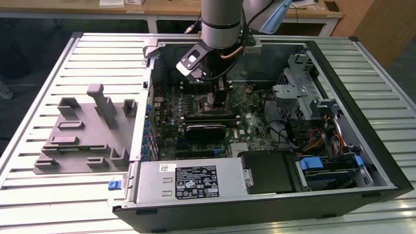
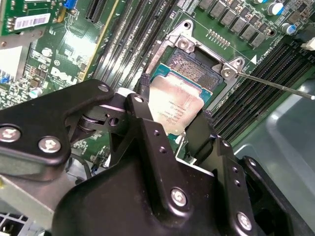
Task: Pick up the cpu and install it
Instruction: 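Place the cpu into insertion slot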
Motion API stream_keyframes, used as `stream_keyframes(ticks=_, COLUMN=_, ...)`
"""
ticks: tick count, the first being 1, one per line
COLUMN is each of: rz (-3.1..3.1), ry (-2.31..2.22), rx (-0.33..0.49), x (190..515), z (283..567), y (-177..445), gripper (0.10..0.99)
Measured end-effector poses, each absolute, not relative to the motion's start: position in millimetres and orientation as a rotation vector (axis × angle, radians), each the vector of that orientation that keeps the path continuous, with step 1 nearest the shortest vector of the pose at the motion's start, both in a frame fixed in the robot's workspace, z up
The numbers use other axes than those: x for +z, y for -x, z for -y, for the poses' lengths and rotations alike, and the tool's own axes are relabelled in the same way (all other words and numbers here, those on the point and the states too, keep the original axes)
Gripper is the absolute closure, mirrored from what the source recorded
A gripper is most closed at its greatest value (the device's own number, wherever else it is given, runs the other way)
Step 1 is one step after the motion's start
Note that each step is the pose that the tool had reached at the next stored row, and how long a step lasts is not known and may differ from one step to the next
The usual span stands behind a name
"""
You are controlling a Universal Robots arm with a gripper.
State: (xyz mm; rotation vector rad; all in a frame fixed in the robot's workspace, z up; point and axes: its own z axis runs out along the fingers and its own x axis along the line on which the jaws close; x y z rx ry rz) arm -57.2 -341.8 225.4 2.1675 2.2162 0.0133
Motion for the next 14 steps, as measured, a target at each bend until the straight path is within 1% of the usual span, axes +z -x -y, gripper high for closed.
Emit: stream_keyframes(ticks=14, rz=-2.212, ry=-2.163, rx=0.003, x=214.8, z=337.7, y=57.2, gripper=0.545)
